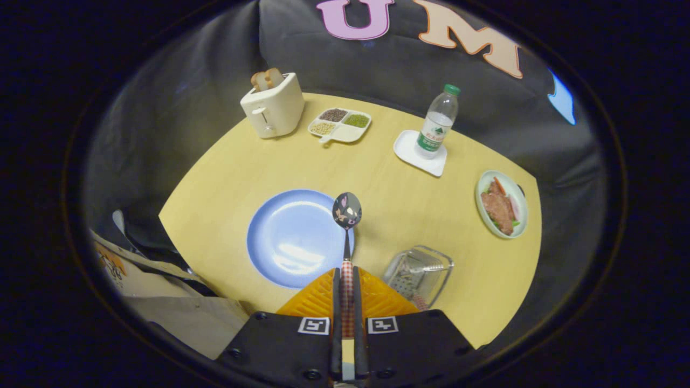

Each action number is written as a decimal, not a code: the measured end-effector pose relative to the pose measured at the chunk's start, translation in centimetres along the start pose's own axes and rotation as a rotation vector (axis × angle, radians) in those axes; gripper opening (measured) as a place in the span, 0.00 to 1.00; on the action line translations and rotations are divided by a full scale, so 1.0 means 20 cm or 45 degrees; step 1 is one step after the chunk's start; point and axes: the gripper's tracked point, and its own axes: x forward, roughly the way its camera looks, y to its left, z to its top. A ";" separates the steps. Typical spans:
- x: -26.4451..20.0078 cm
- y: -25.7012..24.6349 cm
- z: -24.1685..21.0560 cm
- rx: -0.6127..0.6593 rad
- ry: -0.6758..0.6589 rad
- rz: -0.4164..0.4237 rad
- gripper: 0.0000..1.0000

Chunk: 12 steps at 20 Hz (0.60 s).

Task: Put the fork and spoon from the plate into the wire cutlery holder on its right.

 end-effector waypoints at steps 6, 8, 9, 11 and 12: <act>-0.13 -0.17 -0.13 -0.022 0.129 -0.042 0.12; -0.16 -0.23 -0.18 -0.024 0.174 -0.061 0.12; -0.17 -0.26 -0.21 -0.029 0.202 -0.071 0.12; -0.19 -0.30 -0.25 -0.044 0.244 -0.083 0.12; -0.20 -0.31 -0.26 -0.049 0.261 -0.084 0.12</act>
